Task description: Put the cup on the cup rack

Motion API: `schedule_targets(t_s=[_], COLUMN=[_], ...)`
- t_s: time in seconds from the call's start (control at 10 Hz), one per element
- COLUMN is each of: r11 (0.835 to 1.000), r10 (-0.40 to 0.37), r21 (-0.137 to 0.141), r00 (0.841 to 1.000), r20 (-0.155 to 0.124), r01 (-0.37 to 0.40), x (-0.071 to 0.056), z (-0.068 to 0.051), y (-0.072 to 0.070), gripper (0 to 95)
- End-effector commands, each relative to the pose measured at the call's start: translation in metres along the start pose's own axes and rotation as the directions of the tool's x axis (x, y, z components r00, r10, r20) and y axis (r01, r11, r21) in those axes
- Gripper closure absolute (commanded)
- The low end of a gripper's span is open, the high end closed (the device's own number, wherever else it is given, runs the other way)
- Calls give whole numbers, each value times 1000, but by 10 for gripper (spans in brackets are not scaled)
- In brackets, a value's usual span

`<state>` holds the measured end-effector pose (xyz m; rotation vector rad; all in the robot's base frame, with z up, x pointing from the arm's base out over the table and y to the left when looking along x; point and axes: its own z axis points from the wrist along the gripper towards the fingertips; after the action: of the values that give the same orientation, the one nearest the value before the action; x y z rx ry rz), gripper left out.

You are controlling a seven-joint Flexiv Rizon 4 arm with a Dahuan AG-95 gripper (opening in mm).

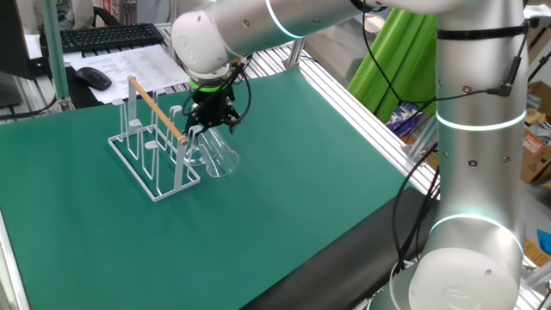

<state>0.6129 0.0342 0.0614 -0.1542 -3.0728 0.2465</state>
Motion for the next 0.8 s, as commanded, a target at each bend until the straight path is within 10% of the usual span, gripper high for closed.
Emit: schedule_targets(t_s=[0.1,0.8], r11=[1000,1000], r10=[-2,-1], r21=[-1,-6], r00=[1000,1000], r20=[-2,0], r01=[2,1], x=[0,1], z=[2,23], y=[-1,-8], gripper=[0,0])
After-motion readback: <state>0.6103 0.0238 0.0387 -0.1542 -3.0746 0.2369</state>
